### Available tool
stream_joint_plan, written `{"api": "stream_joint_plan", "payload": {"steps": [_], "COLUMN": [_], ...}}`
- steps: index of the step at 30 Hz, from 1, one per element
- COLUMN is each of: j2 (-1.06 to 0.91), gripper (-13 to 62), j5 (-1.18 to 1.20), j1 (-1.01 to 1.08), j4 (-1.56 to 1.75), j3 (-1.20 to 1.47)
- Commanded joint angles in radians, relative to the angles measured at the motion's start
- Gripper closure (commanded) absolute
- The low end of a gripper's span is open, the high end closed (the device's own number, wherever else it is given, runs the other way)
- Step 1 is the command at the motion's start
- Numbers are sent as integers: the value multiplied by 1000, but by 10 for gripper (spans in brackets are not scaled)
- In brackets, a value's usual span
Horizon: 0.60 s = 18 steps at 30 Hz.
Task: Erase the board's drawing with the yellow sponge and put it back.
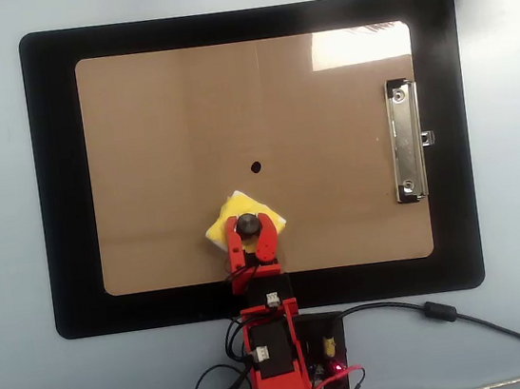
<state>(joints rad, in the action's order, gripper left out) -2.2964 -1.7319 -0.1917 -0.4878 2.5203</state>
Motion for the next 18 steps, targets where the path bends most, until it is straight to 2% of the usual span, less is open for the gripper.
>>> {"api": "stream_joint_plan", "payload": {"steps": [1,9,18], "j2": [-28,15,152], "gripper": [576,576,576], "j5": [23,72,114], "j1": [25,52,91], "j4": [17,49,66], "j3": [-72,-107,-147]}}
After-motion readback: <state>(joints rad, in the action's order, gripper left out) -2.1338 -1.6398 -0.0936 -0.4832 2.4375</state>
